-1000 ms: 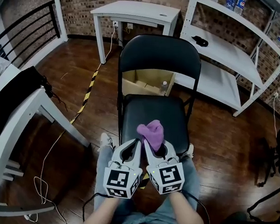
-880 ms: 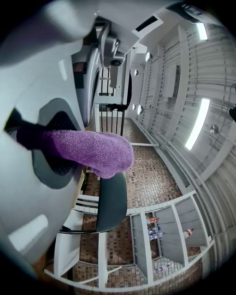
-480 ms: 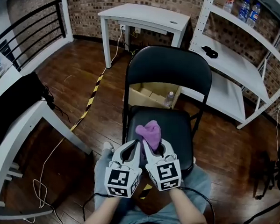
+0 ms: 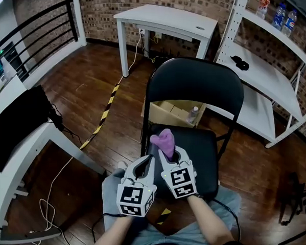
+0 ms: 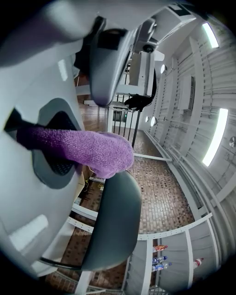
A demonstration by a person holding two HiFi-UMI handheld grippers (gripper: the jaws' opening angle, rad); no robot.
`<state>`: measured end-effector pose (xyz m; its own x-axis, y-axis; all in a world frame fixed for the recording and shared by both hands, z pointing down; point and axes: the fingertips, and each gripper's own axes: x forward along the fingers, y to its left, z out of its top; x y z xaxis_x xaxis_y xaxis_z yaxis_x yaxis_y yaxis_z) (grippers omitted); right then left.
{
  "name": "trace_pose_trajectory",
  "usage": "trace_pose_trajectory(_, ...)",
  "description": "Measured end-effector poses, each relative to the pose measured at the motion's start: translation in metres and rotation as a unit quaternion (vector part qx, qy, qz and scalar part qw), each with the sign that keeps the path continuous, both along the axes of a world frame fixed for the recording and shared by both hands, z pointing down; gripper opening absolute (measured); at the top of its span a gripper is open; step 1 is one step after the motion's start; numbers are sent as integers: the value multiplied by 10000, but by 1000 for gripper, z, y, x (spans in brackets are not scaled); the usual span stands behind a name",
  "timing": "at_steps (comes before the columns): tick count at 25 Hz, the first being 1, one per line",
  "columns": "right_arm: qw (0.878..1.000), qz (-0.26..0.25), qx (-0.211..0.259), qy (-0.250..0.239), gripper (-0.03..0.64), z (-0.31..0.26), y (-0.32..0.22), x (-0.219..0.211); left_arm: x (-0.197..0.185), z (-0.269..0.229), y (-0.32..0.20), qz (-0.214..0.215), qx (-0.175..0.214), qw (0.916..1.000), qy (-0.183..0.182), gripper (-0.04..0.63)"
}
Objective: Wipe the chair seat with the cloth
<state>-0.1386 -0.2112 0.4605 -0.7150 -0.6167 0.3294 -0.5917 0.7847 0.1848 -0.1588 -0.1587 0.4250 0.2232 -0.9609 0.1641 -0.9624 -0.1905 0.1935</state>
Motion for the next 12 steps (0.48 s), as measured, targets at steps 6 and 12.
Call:
trace_pose_trajectory(6, 9969, -203, 46, 764, 46, 36, -54, -16, -9, 2, -17, 39, -64, 10000, 2, 5)
trace_pose_trajectory(12, 9836, -366, 12, 1765, 46, 88, -106, -25, -24, 4, -28, 125, -147, 9998, 18, 5)
